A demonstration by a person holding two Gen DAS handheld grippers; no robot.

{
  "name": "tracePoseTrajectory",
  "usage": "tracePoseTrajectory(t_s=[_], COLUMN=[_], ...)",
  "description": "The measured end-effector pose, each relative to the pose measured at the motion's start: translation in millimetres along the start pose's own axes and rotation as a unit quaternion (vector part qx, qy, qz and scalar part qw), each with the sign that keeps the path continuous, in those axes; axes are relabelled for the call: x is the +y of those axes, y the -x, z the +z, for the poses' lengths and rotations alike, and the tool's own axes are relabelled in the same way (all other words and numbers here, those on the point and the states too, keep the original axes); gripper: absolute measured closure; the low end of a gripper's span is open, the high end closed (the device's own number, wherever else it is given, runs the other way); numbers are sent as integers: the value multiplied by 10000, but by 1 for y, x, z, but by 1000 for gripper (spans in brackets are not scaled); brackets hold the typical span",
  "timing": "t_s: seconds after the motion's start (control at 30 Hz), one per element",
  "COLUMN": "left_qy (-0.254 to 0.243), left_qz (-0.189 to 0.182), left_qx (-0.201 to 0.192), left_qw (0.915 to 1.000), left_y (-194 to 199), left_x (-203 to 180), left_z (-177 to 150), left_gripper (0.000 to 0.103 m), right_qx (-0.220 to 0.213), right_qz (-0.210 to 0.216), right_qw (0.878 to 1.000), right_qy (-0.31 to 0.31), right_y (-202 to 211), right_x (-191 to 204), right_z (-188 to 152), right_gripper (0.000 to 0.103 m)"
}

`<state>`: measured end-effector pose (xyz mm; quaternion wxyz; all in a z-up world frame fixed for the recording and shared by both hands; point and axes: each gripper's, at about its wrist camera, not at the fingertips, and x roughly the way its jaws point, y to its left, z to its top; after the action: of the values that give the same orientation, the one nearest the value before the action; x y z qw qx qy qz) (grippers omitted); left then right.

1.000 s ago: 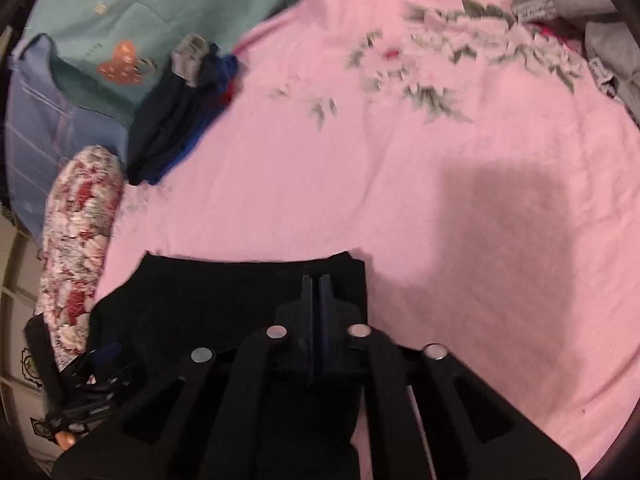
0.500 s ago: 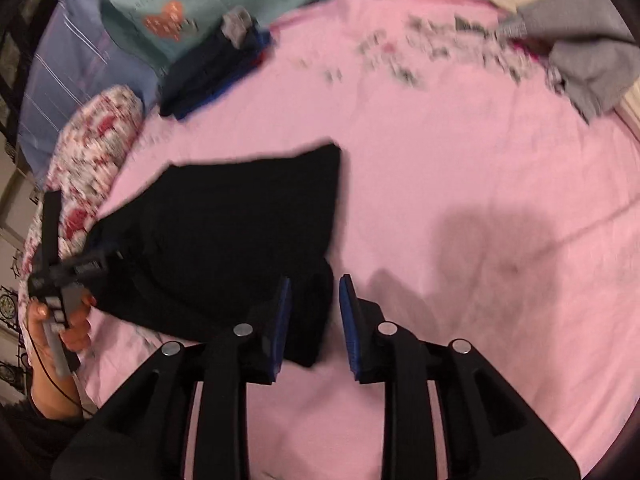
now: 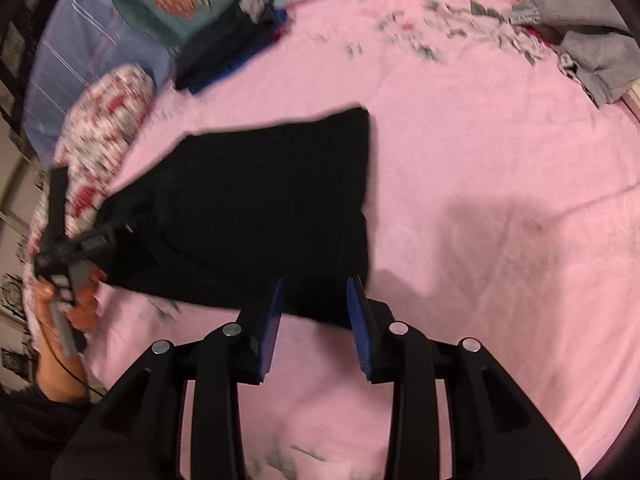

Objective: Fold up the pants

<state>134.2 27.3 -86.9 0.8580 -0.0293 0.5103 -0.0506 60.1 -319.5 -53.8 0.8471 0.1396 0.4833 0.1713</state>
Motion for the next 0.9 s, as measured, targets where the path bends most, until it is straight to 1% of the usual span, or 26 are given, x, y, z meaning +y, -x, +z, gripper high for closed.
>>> tracePoseTrajectory(t_s=[0.03,0.07,0.1,0.13,0.17,0.2,0.23,0.27,0.3,0.37,0.43,0.5,0.53,0.6,0.63,0.73,0.77,0.83,0.87,0.9], left_qy=[89,192,181,143,118,121,147,215,262,458,802,1292,1601,1994,2105,2570,2658,2854,2952,2975], left_qz=[1,21,55,98,26,-155,-314,-410,-427,-304,-213,-150,-141,-89,-49,23,4,-120,-274,-293], left_qx=[73,189,143,110,84,63,46,-9,-66,-137,-144,-82,-56,-2,16,66,93,212,324,361], left_qw=[9999,9996,9997,9998,9999,9998,9994,9989,9987,9984,9964,9915,9870,9799,9776,9664,9640,9581,9545,9536], left_y=[-4,-10,-9,-8,-4,0,4,12,18,32,42,52,58,66,68,71,69,62,56,53], left_x=[4,9,10,10,10,13,16,24,31,54,79,111,129,153,161,190,198,206,208,209], left_z=[-1,-2,-4,-5,-7,-9,-11,-14,-18,-26,-35,-45,-52,-62,-64,-72,-73,-73,-74,-72], left_gripper=[2,2,2,2,2,2,2,2,2,2,2,2,2,2,2,4,5,12,15,15], right_qx=[-201,-391,-546,-571,-518,-346,-126,-213,-208,-406,-651,-814,-872,-913,-924,-908,-880,-794,-755,-720], right_qz=[63,18,-71,-55,5,-53,-242,-390,-451,-307,-264,-309,-319,-308,-270,-63,-1,73,95,121], right_qw=[9998,9991,9978,9968,9961,9957,9949,9934,9923,9909,9904,9912,9917,9922,9924,9930,9934,9944,9948,9951], right_qy=[-55,-159,-373,-553,-713,-863,-972,-1060,-1138,-1243,-1189,-994,-890,-789,-769,-748,-741,-696,-674,-669], right_y=[1,-2,-7,-14,-25,-38,-49,-47,-46,-34,-21,-13,-11,-12,-14,-23,-26,-33,-36,-38], right_x=[1,1,-4,-8,-10,-11,-12,-11,-10,-9,-2,8,13,21,24,32,35,39,41,41], right_z=[4,9,14,19,21,24,25,27,28,29,31,28,28,27,27,29,28,27,26,25], right_gripper=[46,40,32,32,32,32,31,31,31,31,29,25,25,25,25,25,25,25,25,25])
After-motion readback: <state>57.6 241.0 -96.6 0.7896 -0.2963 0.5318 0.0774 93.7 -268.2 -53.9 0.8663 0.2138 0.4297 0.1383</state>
